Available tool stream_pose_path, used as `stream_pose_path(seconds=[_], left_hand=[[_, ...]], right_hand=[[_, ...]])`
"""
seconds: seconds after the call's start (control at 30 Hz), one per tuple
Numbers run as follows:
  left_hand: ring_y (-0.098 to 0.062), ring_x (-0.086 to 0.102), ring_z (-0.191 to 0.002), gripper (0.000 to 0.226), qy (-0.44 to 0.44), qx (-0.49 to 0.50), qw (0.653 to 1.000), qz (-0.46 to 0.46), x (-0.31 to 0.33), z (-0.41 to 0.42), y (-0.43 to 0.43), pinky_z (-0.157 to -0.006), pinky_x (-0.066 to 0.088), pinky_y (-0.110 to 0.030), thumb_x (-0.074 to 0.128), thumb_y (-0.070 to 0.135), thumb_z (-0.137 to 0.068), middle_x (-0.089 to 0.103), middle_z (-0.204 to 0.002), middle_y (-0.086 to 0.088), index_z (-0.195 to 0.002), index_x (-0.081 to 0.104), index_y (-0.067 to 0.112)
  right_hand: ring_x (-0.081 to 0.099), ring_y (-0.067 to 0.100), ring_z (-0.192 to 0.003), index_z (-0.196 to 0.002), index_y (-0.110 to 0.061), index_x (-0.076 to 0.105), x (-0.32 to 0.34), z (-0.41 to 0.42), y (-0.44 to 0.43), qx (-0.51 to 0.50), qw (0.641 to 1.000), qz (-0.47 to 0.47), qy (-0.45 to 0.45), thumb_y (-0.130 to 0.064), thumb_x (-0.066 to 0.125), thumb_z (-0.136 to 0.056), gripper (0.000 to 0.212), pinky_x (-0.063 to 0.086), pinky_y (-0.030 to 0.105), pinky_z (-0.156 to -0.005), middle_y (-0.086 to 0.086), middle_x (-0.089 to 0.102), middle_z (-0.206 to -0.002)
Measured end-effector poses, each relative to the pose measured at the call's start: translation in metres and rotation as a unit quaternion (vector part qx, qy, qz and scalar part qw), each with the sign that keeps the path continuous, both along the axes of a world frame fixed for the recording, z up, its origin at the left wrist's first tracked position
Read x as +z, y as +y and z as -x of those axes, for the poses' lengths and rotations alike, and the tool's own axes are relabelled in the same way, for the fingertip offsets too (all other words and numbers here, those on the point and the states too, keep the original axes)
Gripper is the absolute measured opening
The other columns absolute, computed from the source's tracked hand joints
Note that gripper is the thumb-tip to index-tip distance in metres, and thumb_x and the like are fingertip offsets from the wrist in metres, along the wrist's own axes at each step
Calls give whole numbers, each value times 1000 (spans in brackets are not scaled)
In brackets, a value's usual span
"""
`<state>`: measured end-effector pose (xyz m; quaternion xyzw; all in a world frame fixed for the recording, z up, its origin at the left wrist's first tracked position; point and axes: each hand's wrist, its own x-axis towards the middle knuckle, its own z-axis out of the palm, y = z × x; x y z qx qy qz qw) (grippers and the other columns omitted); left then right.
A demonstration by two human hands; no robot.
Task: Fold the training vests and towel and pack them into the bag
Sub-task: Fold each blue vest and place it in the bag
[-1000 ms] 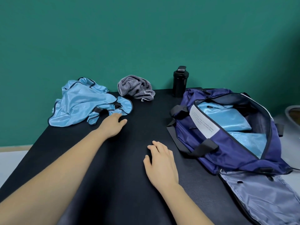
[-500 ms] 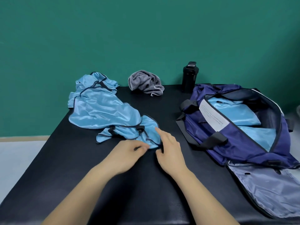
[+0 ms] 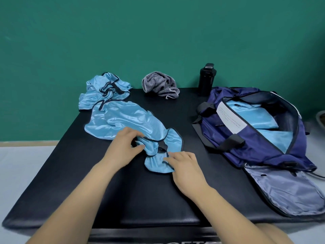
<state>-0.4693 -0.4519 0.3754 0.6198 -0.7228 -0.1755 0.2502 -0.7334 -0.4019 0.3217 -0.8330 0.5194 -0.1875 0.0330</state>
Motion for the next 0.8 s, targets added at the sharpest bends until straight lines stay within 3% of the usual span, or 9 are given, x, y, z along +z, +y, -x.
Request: stream_pose_path(seconds=[0.1, 0.2, 0.27, 0.37, 0.53, 0.6, 0.7, 0.8], left_hand=[[-8, 44, -123, 43, -94, -23, 995, -6, -15, 10, 6, -107, 38, -36, 76, 53, -89, 49, -128, 22, -129, 64, 44], [-12, 49, -116, 23, -124, -8, 992, -12, -21, 8, 24, -103, 41, -39, 72, 48, -94, 53, -118, 19, -116, 64, 41], [-16, 55, -105, 7, -140, 6, 990, -15, -19, -2, 38, -93, 46, -39, 69, 36, -96, 57, -103, 16, -99, 62, 38], [-21, 60, -85, 17, -153, 37, 987, -25, -10, -17, 60, -77, 46, -38, 61, 23, -95, 61, -85, 12, -82, 54, 31], [-21, 56, -77, 17, -196, 95, 976, -12, -4, -39, 104, -77, 47, -42, 57, 19, -90, 59, -77, 9, -76, 51, 27], [-24, 54, -79, 17, -197, 125, 972, -6, -6, -47, 117, -76, 46, -43, 57, 16, -89, 57, -81, 7, -77, 51, 25], [-27, 54, -90, 8, -168, 166, 972, 3, -8, -48, 130, -78, 44, -44, 62, 16, -90, 60, -100, 2, -94, 61, 23], [-30, 54, -101, 24, -136, 176, 974, 39, -14, -29, 151, -83, 46, -47, 66, 17, -90, 59, -115, -2, -113, 64, 22]], right_hand=[[67, 28, -116, -136, -23, 71, 1, -4, 31, 22, 994, 10, 105, -13, 62, -77, 61, 55, 41, -96, 9, 69, -135], [66, 30, -114, -141, -24, 67, 4, 4, 61, 45, 982, -38, 180, -15, 89, -53, 91, 58, 42, -87, 12, 66, -139], [65, 27, -114, -143, -26, 65, 6, 16, 81, 59, 977, -44, 200, -15, 89, -50, 96, 57, 40, -85, 9, 65, -141], [65, 25, -111, -142, -27, 65, 9, 31, 110, 62, 972, -24, 226, -16, 86, -55, 90, 56, 39, -84, 5, 66, -139], [63, 23, -93, -141, -32, 61, 13, 56, 147, 81, 968, 11, 238, -14, 75, -67, 78, 52, 38, -79, -4, 68, -125], [62, 23, -89, -144, -34, 57, 23, 59, 158, 97, 969, 1, 226, -14, 71, -74, 74, 50, 38, -78, -8, 69, -119], [60, 26, -101, -147, -34, 51, 48, 57, 153, 67, 988, -60, 129, -19, 47, -90, 59, 47, 41, -89, -7, 66, -117], [59, 26, -108, -135, -26, 58, 57, 52, 125, -31, 998, -49, -18, -23, 53, -96, 39, 49, 43, -92, -3, 59, -117]])
